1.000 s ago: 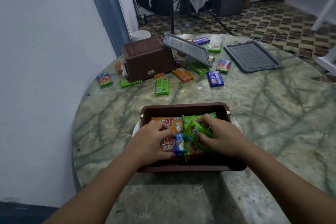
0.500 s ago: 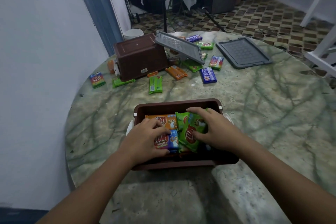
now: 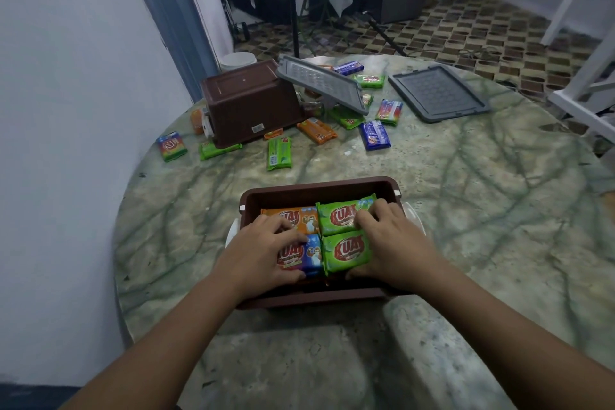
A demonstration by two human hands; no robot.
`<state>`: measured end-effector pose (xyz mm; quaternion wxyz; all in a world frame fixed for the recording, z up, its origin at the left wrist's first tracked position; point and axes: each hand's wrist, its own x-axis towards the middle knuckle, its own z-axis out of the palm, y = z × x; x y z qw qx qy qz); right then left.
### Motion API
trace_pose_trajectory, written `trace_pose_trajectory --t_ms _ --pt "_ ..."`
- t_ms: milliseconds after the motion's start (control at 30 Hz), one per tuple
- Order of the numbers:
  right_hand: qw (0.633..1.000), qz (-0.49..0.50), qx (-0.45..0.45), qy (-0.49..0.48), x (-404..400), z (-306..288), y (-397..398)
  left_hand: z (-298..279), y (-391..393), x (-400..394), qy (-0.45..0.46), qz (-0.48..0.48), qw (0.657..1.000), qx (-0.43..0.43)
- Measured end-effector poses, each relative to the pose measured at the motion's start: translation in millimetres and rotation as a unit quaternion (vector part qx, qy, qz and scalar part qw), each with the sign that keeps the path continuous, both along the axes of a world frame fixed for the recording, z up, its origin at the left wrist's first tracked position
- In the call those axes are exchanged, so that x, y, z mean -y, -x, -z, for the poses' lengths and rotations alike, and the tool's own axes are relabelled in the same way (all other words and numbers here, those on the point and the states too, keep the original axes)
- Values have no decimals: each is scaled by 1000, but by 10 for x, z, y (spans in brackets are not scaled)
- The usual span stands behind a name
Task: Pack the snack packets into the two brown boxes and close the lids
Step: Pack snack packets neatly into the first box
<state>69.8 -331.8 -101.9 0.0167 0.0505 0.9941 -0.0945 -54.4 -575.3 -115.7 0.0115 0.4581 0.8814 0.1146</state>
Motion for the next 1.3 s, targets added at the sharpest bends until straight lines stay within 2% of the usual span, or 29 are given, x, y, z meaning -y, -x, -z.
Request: trace_pose_trajectory --t_ms 333,467,567,633,667,733,800,833,900,1000,1167,1300 --pt "999 8 -28 -29 48 102 53 29 26 9 1 13 1000 -11" --pt "999 18 -48 1 53 104 32 33 6 4 -23 8 999 -20" --pt "984 79 -153 47 33 84 -16 35 -14 2 -88 -41 994 -42" --pt "962 151 -219 63 -5 89 -28 43 -10 0 -107 -115 986 -60" --pt "953 196 -221 74 -38 96 -31 43 -2 -14 -101 -165 979 -68" --pt "940 278 -147 134 -122 138 -2 73 52 -14 -73 -267 960 -48" --pt "917 318 -43 236 -220 159 48 83 107 -20 -70 -334 939 43" --pt "904 323 -16 280 -262 169 76 78 127 -26 -82 -353 927 98" --pt "890 322 -17 324 -309 172 117 77 154 -40 -107 -375 906 165" --pt "894 319 -27 313 -324 181 159 63 175 -57 -119 -402 888 191" --pt "907 300 -23 294 -344 185 271 49 115 -6 -115 -414 883 190" --pt "929 248 -14 274 -333 167 505 89 -9 134 -149 -470 849 192"
